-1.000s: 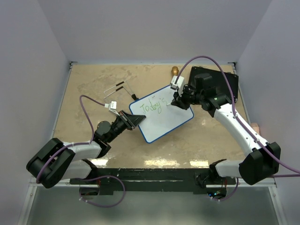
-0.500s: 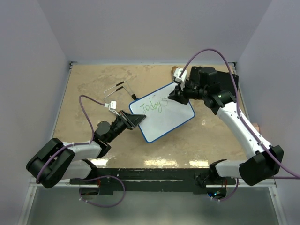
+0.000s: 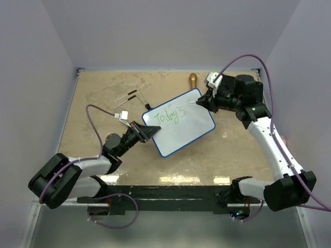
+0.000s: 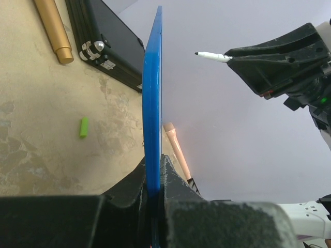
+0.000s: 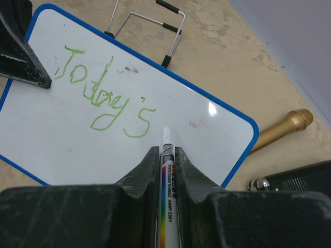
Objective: Write a sentence on the whiteboard
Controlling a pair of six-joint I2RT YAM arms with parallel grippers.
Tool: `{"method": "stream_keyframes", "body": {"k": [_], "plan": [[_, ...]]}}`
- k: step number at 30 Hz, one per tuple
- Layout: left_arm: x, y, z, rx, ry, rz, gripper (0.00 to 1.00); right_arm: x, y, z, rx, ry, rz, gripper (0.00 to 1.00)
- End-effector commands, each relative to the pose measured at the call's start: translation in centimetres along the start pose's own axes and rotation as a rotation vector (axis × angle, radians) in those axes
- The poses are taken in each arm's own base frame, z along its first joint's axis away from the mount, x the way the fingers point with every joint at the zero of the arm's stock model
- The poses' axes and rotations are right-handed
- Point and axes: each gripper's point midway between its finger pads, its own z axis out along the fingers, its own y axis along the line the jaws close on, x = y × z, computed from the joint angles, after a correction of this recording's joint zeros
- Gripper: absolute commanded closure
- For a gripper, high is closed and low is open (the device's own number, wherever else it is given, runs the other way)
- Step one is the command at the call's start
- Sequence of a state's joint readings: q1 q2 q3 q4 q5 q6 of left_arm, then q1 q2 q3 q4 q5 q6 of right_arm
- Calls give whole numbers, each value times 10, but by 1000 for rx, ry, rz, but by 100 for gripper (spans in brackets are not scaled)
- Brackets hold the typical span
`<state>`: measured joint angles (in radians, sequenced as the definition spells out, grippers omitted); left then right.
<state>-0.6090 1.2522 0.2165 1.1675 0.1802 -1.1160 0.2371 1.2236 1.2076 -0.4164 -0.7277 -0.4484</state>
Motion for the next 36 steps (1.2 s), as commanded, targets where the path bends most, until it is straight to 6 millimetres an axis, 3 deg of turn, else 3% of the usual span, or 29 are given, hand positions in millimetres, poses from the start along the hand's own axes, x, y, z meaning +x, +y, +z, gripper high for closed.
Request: {"method": "stream_keyframes", "body": {"k": [1, 36], "plan": [[-77, -164, -55, 681, -350, 129, 100, -14, 4, -7, -11, -61, -34, 100], [-73, -162, -59, 683, -331, 134, 100, -14, 18, -13, -43, -100, -113, 100]]}}
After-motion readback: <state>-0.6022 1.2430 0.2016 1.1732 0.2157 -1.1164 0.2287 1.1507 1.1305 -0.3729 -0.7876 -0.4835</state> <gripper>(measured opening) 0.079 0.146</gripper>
